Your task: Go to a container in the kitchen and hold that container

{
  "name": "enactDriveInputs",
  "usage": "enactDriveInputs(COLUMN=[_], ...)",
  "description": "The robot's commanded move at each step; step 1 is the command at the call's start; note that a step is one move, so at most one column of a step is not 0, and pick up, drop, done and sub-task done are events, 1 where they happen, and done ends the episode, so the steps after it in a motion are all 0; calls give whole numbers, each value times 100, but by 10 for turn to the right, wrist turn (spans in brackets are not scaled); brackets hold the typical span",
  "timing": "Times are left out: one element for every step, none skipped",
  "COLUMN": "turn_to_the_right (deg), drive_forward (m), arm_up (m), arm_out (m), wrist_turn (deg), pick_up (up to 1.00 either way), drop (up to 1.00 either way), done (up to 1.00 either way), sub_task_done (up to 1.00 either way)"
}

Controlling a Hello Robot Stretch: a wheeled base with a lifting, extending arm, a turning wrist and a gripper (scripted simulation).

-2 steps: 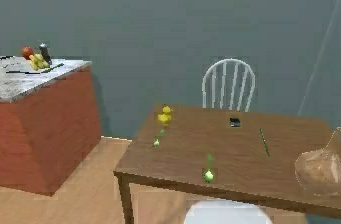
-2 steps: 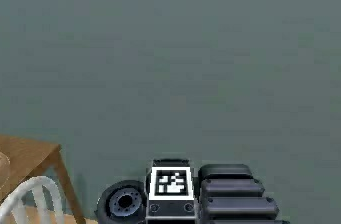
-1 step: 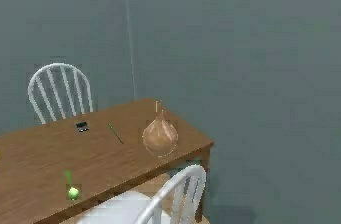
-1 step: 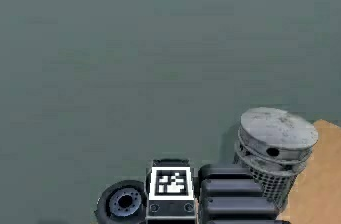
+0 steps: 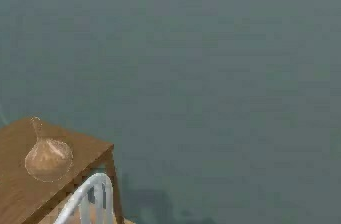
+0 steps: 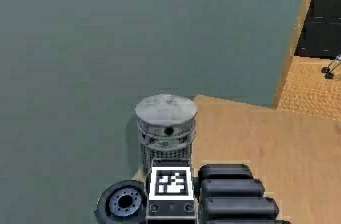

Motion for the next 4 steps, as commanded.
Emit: enactDriveInputs(turn_to_the_right=[0, -450, -450, -420], drive_forward=[30, 0, 0, 0], arm_up=[0, 0, 0, 0], arm_out=[0, 0, 0, 0], wrist_turn=[0, 0, 0, 0], pick_up=[0, 0, 0, 0], drop=[0, 0, 0, 0], done=[0, 0, 0, 0], sub_task_done=[0, 0, 0, 0])
